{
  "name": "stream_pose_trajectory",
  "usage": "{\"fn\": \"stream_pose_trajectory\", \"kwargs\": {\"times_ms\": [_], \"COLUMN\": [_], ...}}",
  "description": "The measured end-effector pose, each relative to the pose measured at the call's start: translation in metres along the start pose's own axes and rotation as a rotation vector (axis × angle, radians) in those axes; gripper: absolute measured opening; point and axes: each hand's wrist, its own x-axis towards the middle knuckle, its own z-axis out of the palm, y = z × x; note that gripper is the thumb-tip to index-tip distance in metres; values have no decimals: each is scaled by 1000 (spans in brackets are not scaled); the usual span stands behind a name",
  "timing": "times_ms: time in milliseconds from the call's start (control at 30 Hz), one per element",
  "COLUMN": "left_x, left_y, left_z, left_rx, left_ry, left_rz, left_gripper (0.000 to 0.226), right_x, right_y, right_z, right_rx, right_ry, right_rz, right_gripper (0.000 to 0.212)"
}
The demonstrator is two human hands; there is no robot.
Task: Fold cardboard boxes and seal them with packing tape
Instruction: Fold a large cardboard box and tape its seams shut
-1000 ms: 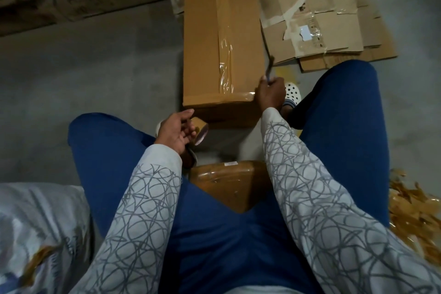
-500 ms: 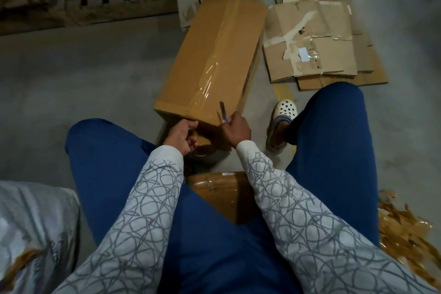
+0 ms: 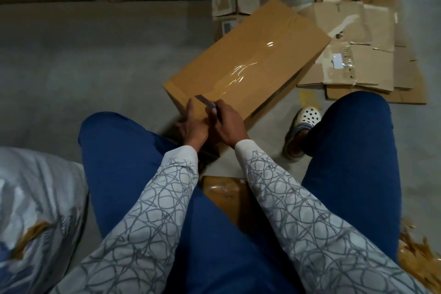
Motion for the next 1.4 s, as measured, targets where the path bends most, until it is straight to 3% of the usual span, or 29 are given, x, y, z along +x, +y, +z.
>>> {"fn": "stream_pose_trajectory", "kwargs": {"times_ms": [67,200,467,633,1167,1400], "left_x": [8,17,17,14,25,33], "left_y": [-4,-12,-2,1,1,-4], "left_z": [4,12,17,16,33,37], "left_rx": [171,309,189,143,151,168], "left_ry": [-2,-33,-32,-40,69,130], "left_rz": [2,4,-58,-73,-49,-53], "left_gripper": [48,50,75,84,90,97], "right_x": [11,33,73,94,178,227], "right_y": [-5,10,58,88,144,163], "right_z": [7,4,-31,-47,-151,-205], "right_rx": [-40,-164,-275,-410,-463,-560], "right_ry": [-159,-334,-226,-64,62,200], "right_rz": [-108,-182,-328,-415,-262,-12], "right_gripper": [39,63,46,42,40,48]}}
